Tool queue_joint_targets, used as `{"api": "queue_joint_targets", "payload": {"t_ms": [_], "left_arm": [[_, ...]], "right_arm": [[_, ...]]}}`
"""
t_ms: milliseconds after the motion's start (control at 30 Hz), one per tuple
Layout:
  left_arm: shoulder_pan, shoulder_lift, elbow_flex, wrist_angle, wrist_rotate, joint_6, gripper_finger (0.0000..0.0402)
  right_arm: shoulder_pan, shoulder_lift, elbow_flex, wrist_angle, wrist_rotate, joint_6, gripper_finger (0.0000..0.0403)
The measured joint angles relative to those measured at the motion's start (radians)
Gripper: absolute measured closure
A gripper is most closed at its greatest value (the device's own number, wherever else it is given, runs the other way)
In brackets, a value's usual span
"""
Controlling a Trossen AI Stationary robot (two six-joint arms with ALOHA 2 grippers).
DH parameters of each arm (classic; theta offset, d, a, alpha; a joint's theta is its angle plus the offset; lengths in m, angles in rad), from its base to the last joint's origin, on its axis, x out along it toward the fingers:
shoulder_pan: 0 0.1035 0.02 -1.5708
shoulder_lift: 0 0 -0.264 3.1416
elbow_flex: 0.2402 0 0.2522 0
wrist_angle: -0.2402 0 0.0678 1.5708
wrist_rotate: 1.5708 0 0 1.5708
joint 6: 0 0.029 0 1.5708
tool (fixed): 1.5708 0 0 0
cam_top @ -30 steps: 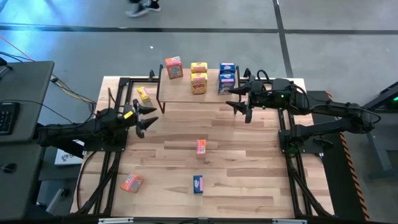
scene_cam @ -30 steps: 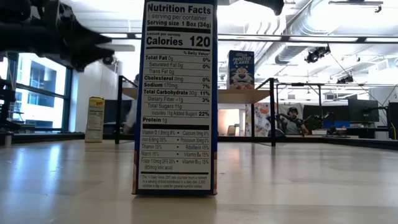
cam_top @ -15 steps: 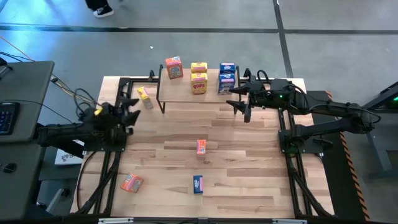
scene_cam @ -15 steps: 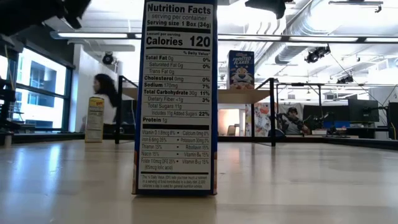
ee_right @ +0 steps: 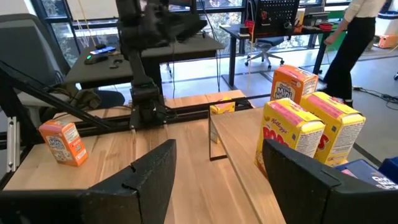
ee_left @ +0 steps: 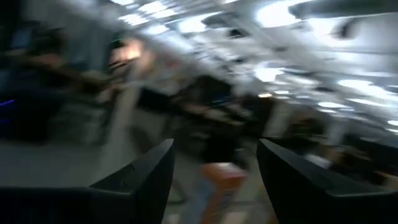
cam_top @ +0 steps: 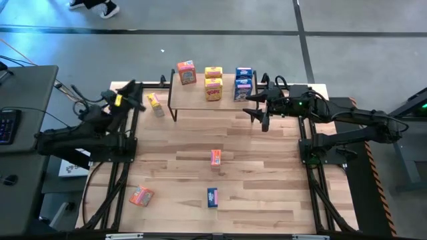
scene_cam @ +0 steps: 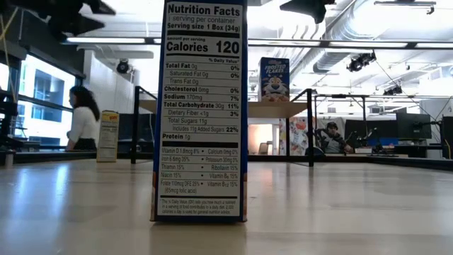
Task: Stack cereal on shelf
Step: Put the yellow cereal box on the shelf aligned with the other yellow cereal boxes
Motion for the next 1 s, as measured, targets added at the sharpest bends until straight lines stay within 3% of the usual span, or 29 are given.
{"api": "queue_joint_targets", "payload": {"t_ms": [100,200,533,800,1000], "left_arm": [[0.0,0.044,0.072,-0.126,-0.176,-0.111,0.0183],[0.0,0.094,0.131,-0.201,-0.231,-0.18,0.0183],[0.0,0.291,0.321,-0.291,-0.235,-0.234,0.0183],[0.002,0.409,0.556,-0.657,-0.221,-0.477,0.0184],[0.053,0.489,0.7,-0.936,-0.105,-0.688,0.0184]], "right_arm": [[0.0,0.0,0.0,-0.008,0.0,0.0,0.0171],[0.0,0.0,0.0,-0.013,0.0,0.0,0.0171],[0.0,0.0,0.0,-0.034,0.0,0.0,0.0171],[0.0,0.0,0.0,-0.089,0.0,0.0,0.0171],[0.0,0.0,0.0,-0.093,0.0,0.0,0.0171]]}}
